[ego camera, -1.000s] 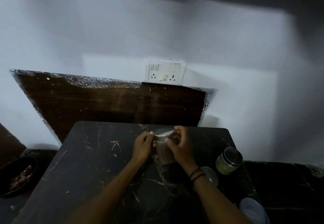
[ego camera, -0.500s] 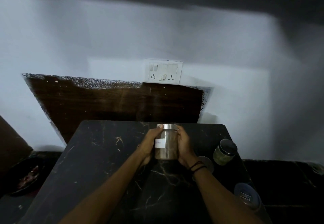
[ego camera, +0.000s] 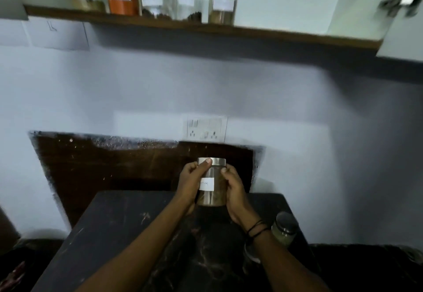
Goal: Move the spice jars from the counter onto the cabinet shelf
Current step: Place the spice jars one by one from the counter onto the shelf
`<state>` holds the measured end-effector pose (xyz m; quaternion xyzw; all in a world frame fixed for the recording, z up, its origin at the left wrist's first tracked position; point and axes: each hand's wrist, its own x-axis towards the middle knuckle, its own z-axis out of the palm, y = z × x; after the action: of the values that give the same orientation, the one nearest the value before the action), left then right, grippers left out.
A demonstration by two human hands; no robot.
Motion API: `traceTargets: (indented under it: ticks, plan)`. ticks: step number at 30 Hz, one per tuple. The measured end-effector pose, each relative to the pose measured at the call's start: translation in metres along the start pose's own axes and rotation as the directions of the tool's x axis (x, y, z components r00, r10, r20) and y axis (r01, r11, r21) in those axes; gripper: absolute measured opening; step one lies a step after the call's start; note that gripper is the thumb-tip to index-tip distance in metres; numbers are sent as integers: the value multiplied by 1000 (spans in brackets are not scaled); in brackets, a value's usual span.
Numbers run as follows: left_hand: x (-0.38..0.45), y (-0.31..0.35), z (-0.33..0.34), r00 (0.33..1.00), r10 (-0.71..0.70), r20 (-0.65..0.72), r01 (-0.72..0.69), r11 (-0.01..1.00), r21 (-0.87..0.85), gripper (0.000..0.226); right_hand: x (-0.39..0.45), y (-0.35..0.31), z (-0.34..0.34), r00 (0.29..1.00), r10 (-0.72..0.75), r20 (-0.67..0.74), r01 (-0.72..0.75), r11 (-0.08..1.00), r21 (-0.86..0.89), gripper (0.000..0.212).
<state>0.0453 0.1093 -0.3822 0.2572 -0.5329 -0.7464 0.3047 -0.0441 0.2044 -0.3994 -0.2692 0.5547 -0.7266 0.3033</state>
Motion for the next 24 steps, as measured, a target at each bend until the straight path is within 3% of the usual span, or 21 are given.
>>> traceTargets:
  ticks: [3, 7, 9, 11, 15, 17, 24]
  plan:
    - [14, 52, 20, 991, 133, 34, -133, 991, -7, 60, 10, -56, 10, 985, -131, 111, 138, 989, -57, 40]
    - [29, 131, 53, 943, 333, 14, -332, 937, 107, 46, 28, -145, 21, 948, -288, 133, 302, 947, -108, 41]
    - [32, 171, 67, 902, 428, 64, -432, 884, 178, 51, 38, -188, 23, 913, -386, 132, 403, 903, -145, 38]
    - [32, 207, 79, 861, 495, 116, -508, 840, 189, 57, 47, -225, 25, 888, -449, 98, 459, 877, -142, 37]
    - [36, 272, 103, 783, 583, 217, -615, 778, 130, 23, 60, -286, 30, 811, -584, -1, 578, 802, -151, 37]
    - [41, 295, 116, 756, 608, 241, -645, 755, 119, 21, 67, -308, 31, 757, -651, -52, 630, 748, -207, 36]
    - [71, 337, 165, 715, 688, 125, -698, 690, 193, 25, 106, -362, 28, 668, -727, -160, 649, 674, -353, 24]
